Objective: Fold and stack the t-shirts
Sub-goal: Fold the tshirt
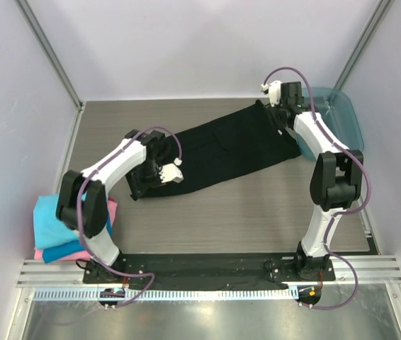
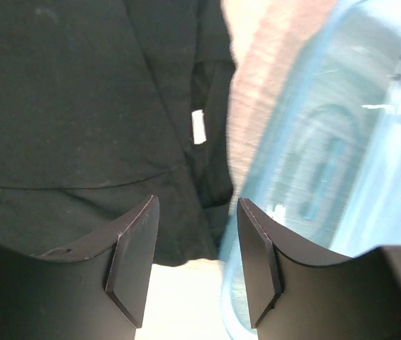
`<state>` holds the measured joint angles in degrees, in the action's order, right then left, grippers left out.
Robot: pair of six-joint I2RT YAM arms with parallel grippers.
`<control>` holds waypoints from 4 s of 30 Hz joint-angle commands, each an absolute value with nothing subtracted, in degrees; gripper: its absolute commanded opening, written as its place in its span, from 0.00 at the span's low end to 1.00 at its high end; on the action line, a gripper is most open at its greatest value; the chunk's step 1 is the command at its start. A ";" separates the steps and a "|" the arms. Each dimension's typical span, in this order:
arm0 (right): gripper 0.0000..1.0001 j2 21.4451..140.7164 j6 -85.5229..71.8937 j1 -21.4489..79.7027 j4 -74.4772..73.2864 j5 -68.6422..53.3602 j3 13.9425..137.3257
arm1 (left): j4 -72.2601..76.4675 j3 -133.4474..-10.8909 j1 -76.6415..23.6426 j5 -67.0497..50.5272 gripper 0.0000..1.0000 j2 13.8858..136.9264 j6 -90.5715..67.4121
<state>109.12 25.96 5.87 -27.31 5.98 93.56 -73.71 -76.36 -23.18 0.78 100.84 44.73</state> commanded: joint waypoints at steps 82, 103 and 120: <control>0.86 155.50 10.37 13.89 11.95 1.14 147.31 | -82.36 -132.35 -66.02 -25.23 0.37 114.80 22.07; 0.84 120.93 -7.03 8.52 -17.40 -11.07 106.27 | -62.93 -103.72 -14.42 -42.01 0.64 107.13 -10.46; 0.80 132.01 -1.58 8.35 -17.75 -8.18 105.91 | -54.67 -74.89 -9.93 -43.86 0.57 106.96 -17.31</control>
